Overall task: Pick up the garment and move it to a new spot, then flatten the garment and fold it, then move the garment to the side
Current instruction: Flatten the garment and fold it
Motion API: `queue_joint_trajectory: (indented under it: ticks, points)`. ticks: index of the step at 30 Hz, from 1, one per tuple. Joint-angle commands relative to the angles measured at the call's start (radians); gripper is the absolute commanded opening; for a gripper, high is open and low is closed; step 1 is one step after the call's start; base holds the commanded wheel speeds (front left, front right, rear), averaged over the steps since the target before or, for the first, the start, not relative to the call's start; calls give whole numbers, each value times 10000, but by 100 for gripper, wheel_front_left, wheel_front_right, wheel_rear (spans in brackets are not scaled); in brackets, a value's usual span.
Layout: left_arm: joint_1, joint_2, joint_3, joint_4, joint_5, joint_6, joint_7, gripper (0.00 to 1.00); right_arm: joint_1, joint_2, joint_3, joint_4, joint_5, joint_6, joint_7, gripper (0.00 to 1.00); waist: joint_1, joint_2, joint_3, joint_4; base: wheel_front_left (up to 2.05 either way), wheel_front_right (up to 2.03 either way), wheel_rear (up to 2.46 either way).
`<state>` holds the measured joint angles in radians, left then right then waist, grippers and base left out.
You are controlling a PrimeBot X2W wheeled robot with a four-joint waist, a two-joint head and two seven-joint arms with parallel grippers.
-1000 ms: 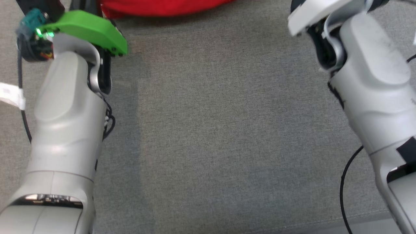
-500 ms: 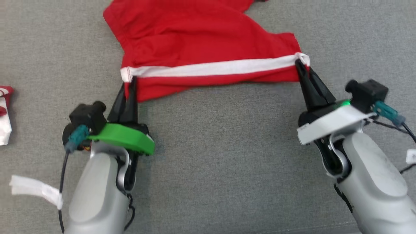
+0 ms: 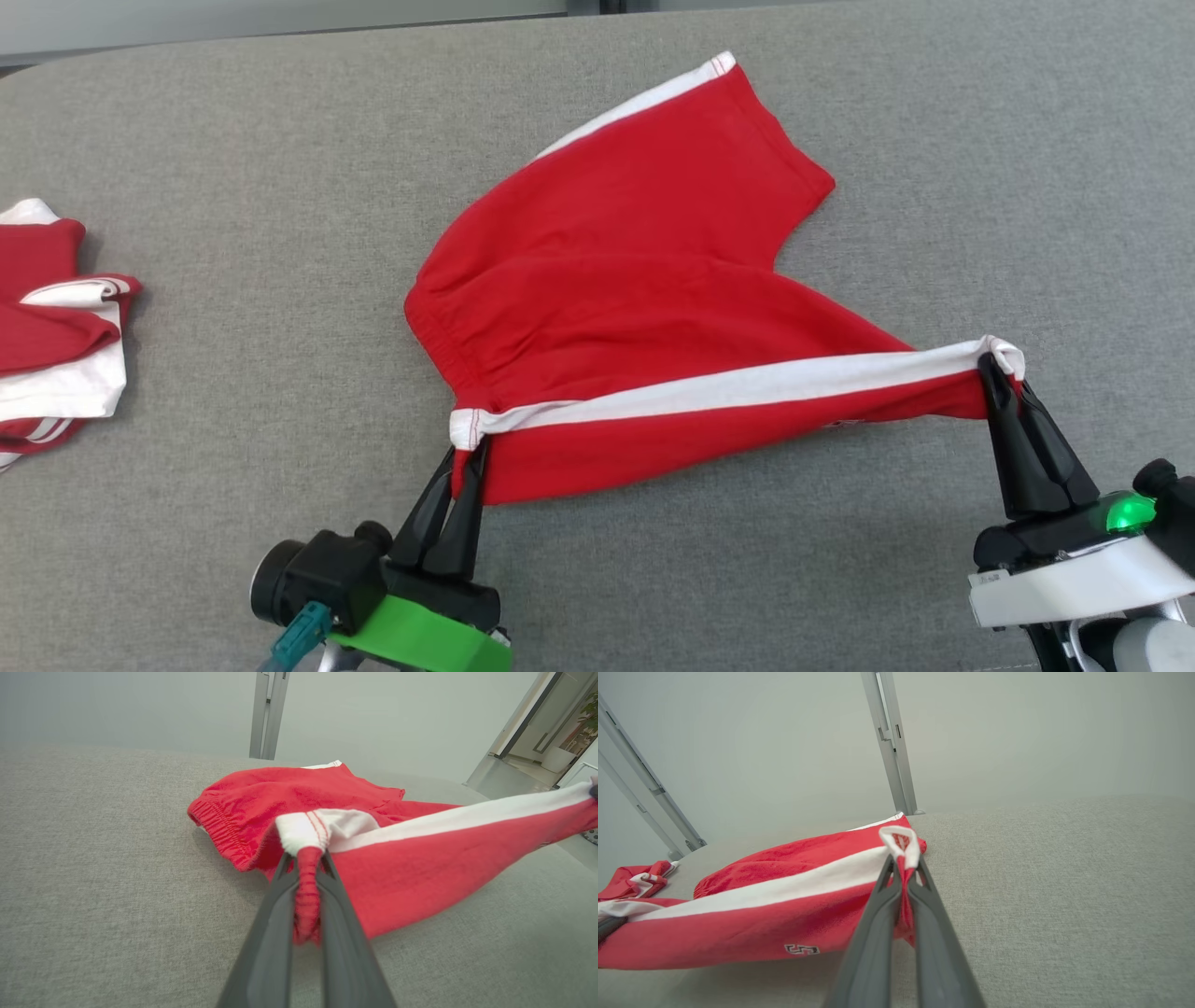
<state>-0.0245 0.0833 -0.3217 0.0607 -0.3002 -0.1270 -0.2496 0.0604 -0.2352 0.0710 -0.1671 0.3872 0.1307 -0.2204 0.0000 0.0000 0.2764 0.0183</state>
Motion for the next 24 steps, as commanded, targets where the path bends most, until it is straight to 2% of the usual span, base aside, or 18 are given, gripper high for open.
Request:
queue_joint_trajectory:
  ticks: [1, 5, 11, 19, 24]
  points:
    - [183, 83, 4, -251, 14, 65, 88, 0, 189, -19, -139, -248, -86, 1, 120, 0, 0, 0, -175, 46, 0, 0, 0]
    - [326, 62, -43, -811, -73, 228, 395, 0, 246, -154, -389, -554, -83, 1, 525, 0, 0, 0, -204, -24, 0, 0, 0]
    - [-487, 114, 230, -932, -233, 348, 714, 0, -907, -709, -440, -75, 212, -7, 954, 0, 0, 0, 231, 130, 0, 0, 0]
    - [-2450, -13, 523, -201, -847, 230, 861, 0, -3908, -1826, 257, 1100, 732, -7, 1535, 0, 0, 0, 1992, 844, 0, 0, 0]
    - [-3714, -53, 498, 580, -992, 149, 741, 0, -6265, -2363, 1154, 2581, 1087, -7, 1837, 0, 0, 0, 2738, 1369, 0, 0, 0]
